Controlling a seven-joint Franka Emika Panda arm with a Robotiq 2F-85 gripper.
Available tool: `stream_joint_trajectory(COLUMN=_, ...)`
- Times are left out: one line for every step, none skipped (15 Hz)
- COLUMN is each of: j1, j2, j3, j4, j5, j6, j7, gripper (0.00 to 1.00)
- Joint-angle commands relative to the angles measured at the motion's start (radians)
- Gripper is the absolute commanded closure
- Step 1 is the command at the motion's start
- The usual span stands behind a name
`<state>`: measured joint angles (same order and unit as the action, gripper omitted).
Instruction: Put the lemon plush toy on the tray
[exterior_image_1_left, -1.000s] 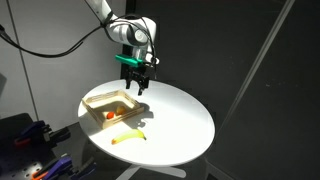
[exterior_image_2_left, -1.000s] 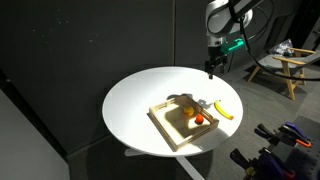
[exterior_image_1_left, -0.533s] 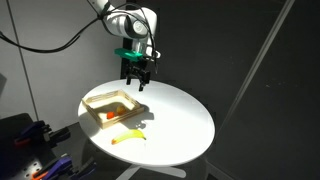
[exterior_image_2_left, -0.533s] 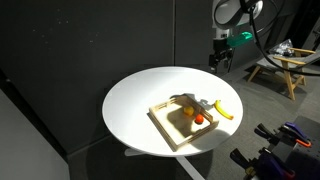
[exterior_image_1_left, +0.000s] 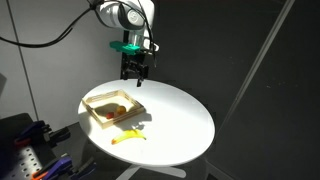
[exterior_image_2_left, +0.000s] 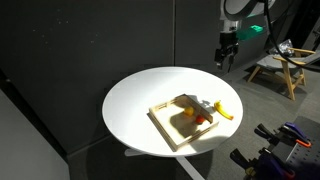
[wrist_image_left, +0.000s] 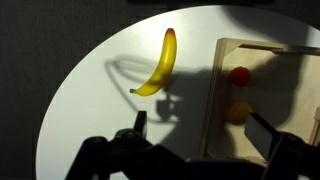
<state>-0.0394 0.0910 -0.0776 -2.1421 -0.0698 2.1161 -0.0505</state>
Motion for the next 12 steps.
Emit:
stream_joint_trajectory(j1=-0.015, j2=-0.093, j3=0.003, j4=-0.070, j5=0.013, j6=-0.010, j7=-0.029, gripper=0.00)
stream_joint_trajectory(j1=-0.015, j2=-0.109, j3=0.002, j4=-0.080, j5=0.012, j6=-0.015, j7=-0.027, gripper=0.00)
stream_joint_trajectory(j1=-0.016, j2=-0.127, j3=0.001, j4=-0.092, j5=0.011, j6=-0.021, j7=-0.025, gripper=0.00)
stream_joint_trajectory(j1=-0.016, j2=-0.143, j3=0.000, j4=-0.100, j5=0.010, j6=-0.026, j7=-0.024, gripper=0.00)
stream_joint_trajectory(j1=-0.018, j2=-0.159, j3=-0.001, j4=-0.110, j5=0.010, j6=-0.028, j7=-0.021, gripper=0.00)
stream_joint_trajectory(j1=-0.019, j2=-0.174, j3=-0.001, j4=-0.117, j5=0.010, j6=-0.031, j7=-0.019, gripper=0.00)
stream_joint_trajectory(j1=-0.020, j2=-0.190, j3=-0.002, j4=-0.123, j5=0.013, j6=-0.034, j7=-0.016, gripper=0.00)
stream_joint_trajectory(j1=-0.022, j2=-0.205, j3=-0.003, j4=-0.127, j5=0.014, j6=-0.037, j7=-0.015, gripper=0.00)
stream_joint_trajectory(j1=-0.023, j2=-0.218, j3=-0.004, j4=-0.129, j5=0.017, j6=-0.044, j7=-0.016, gripper=0.00)
stream_joint_trajectory(j1=-0.024, j2=-0.234, j3=-0.006, j4=-0.131, j5=0.022, j6=-0.051, j7=-0.020, gripper=0.00)
stream_joint_trajectory(j1=-0.023, j2=-0.249, j3=-0.008, j4=-0.133, j5=0.028, j6=-0.058, j7=-0.023, gripper=0.00)
stream_joint_trajectory(j1=-0.023, j2=-0.265, j3=-0.010, j4=-0.132, j5=0.034, j6=-0.069, j7=-0.027, gripper=0.00)
